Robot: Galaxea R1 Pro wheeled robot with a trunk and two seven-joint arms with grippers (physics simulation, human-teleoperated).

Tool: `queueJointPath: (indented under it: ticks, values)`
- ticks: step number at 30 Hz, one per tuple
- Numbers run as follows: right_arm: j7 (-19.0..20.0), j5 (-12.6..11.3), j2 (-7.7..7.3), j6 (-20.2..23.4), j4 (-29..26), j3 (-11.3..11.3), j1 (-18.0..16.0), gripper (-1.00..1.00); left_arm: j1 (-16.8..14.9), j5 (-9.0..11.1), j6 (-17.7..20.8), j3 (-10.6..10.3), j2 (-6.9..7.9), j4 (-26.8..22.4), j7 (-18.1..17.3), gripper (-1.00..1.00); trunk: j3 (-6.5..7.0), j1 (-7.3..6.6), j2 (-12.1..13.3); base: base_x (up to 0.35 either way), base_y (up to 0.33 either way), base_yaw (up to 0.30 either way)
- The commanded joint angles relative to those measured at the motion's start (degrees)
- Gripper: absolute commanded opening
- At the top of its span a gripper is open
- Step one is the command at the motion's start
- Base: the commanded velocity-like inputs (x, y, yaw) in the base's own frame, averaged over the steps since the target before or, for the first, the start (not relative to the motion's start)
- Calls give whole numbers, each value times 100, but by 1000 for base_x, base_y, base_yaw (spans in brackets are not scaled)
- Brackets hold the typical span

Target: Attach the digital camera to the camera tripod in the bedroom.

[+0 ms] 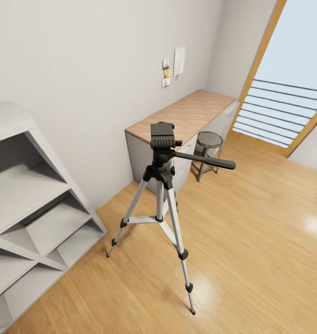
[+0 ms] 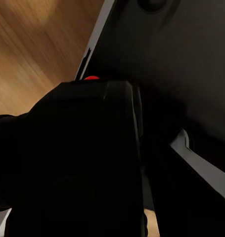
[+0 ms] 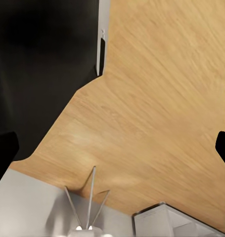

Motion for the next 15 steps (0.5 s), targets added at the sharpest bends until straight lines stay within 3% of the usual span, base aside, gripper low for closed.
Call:
queueJointPath:
  ticks: [1, 15]
  values:
    - [15, 54, -3, 5, 9, -49, -6, 100, -2, 10, 17, 37, 1, -1, -31, -100, -17, 2, -9, 0, 0, 0]
    - [13, 54, -3, -3, 9, -56, -6, 100, -2, 10, 17, 37, 4, -1, -26, -100, -130, 2, -9, 0, 0, 0]
